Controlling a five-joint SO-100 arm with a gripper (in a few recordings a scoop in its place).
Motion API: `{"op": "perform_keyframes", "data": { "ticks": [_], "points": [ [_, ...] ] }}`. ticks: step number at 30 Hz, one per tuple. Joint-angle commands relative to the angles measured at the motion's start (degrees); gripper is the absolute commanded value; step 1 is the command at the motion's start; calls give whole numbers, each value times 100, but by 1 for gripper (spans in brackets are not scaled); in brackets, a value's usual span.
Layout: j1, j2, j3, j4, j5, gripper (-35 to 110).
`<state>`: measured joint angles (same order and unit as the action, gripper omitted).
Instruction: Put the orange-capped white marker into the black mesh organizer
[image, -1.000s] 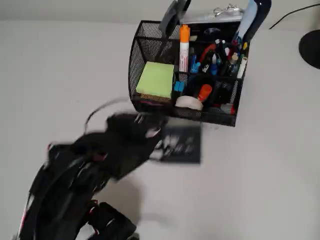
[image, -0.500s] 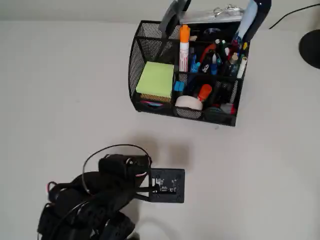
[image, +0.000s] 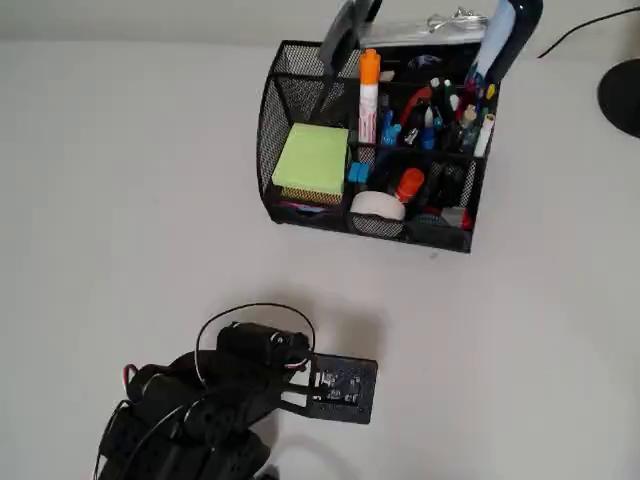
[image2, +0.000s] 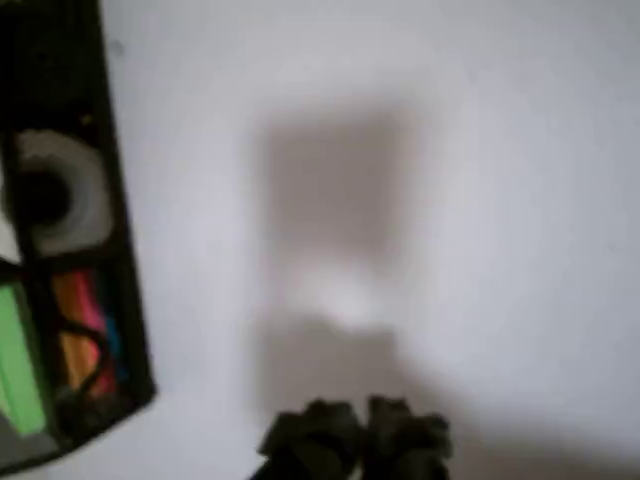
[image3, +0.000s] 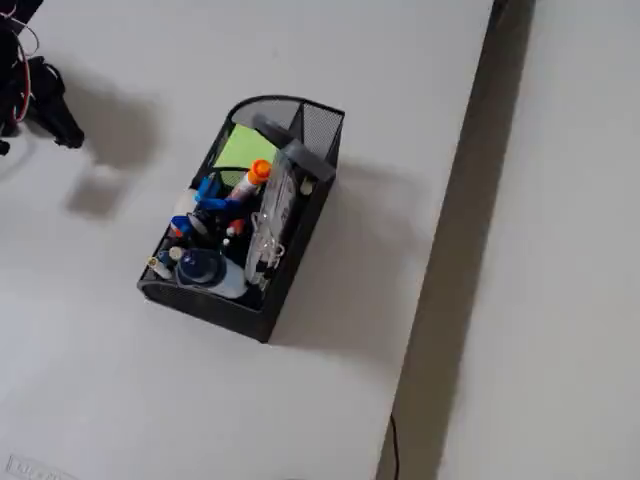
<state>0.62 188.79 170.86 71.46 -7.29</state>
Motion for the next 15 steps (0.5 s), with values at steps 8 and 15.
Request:
{"op": "perform_keyframes", "data": {
  "ticks": [8, 15],
  "points": [
    [-9, -26, -9, -26, 70, 3],
    [-9, -26, -9, -26, 70, 3]
  ]
}}
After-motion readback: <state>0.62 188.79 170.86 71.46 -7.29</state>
